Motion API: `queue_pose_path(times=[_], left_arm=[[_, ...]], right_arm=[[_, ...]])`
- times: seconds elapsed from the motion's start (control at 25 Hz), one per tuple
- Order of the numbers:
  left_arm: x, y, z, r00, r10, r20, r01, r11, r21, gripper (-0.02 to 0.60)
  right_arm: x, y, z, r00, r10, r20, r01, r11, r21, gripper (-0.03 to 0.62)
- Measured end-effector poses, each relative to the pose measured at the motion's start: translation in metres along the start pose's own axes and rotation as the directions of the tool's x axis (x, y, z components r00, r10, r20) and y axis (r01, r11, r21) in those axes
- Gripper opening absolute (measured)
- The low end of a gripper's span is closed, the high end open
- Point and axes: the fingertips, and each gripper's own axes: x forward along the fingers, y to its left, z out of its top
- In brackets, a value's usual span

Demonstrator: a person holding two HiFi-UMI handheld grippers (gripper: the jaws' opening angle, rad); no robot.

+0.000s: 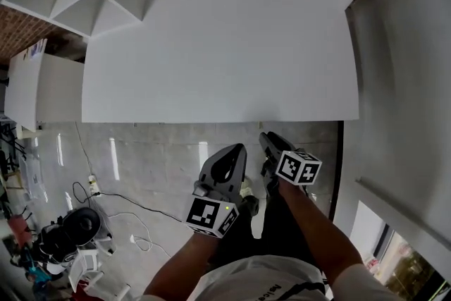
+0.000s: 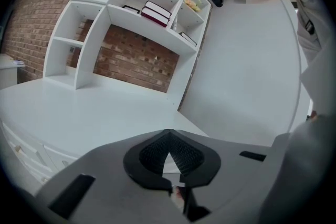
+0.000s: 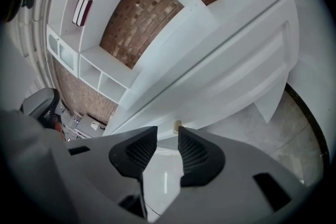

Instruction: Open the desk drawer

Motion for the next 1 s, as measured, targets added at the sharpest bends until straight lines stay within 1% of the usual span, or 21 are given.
queue_pose_path(times=[0.16, 0.48, 0.56, 0.64, 0.84, 1.0], left_arm=[[0.007, 0.0, -0.008, 1.0, 0.0, -0.014, 0.0, 1.0, -0.002, 0.012], [0.014, 0.011, -0.023, 1.0, 0.006, -0.017, -0.006, 1.0, -0.005, 0.012], [0.012, 0.013, -0.025, 1.0, 0.007, -0.015, -0.007, 1.0, -0.003, 0.012], [0.01, 0.014, -0.028, 1.0, 0.007, -0.014, -0.007, 1.0, -0.003, 0.012], [0.001, 0.01, -0.029, 1.0, -0.003, -0.013, 0.003, 1.0, -0.001, 0.012], [-0.01, 0.005, -0.032, 1.0, -0.014, -0.011, 0.014, 1.0, -0.005, 0.012]], right_arm=[[0.019, -0.015, -0.001, 1.0, 0.003, -0.009, -0.003, 0.999, 0.039, 0.115], [0.048, -0.028, -0.007, 0.999, 0.018, -0.035, -0.017, 0.999, 0.04, 0.117], [0.049, -0.026, -0.007, 0.999, 0.031, -0.028, -0.03, 0.999, 0.031, 0.109], [0.049, -0.024, -0.008, 0.999, 0.038, -0.019, -0.038, 0.999, 0.025, 0.078], [0.045, -0.024, -0.012, 1.0, 0.01, -0.001, -0.01, 1.0, 0.017, 0.077], [0.034, -0.024, -0.027, 1.0, -0.008, 0.006, 0.007, 1.0, 0.023, 0.077]])
